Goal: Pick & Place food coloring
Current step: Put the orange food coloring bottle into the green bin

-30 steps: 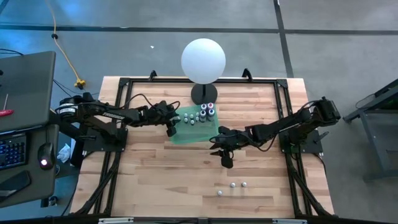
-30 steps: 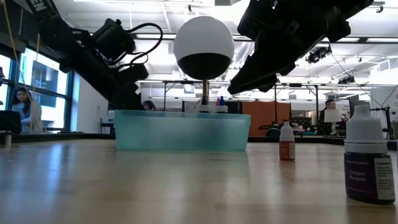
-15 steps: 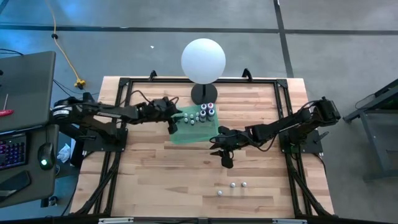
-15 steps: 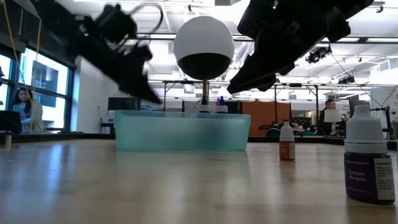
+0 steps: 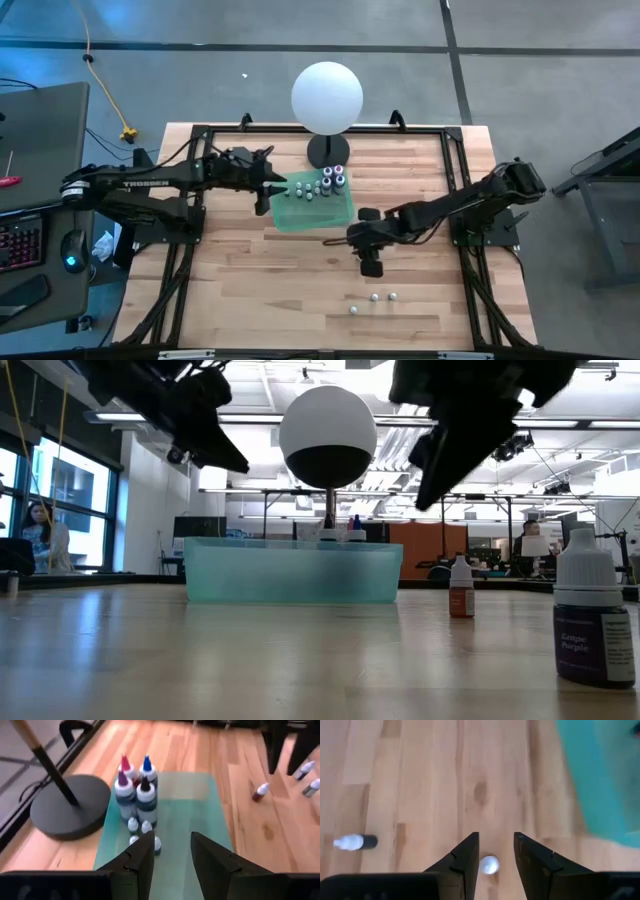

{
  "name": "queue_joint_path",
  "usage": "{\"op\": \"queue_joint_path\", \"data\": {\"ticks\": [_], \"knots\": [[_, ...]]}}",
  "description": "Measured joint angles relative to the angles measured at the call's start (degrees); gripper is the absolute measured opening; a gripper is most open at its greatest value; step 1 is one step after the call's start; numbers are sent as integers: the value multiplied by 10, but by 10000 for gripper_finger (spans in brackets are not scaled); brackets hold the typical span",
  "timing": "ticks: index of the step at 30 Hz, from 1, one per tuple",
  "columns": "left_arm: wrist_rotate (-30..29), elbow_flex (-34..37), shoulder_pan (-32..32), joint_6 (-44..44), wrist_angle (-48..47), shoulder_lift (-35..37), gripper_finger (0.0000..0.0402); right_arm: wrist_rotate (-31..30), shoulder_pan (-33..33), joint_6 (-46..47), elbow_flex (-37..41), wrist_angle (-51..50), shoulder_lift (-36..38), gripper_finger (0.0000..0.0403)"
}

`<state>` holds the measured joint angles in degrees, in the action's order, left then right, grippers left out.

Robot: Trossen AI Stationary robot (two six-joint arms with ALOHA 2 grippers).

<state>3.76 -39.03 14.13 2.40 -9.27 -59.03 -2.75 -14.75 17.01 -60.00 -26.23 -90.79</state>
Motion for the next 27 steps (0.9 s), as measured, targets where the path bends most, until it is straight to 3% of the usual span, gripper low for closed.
{"op": "queue_joint_path", "data": {"ticks": [11, 21, 27], "knots": [[13, 0, -4, 1, -47, -5, 124, 20, -2, -9, 0, 12, -101, 114], [19, 0, -3, 3, -47, -5, 124, 42, -3, 1, -1, 6, -108, 112], [19, 0, -3, 3, -47, -5, 124, 61, -3, 8, -1, 6, -108, 71]]}}
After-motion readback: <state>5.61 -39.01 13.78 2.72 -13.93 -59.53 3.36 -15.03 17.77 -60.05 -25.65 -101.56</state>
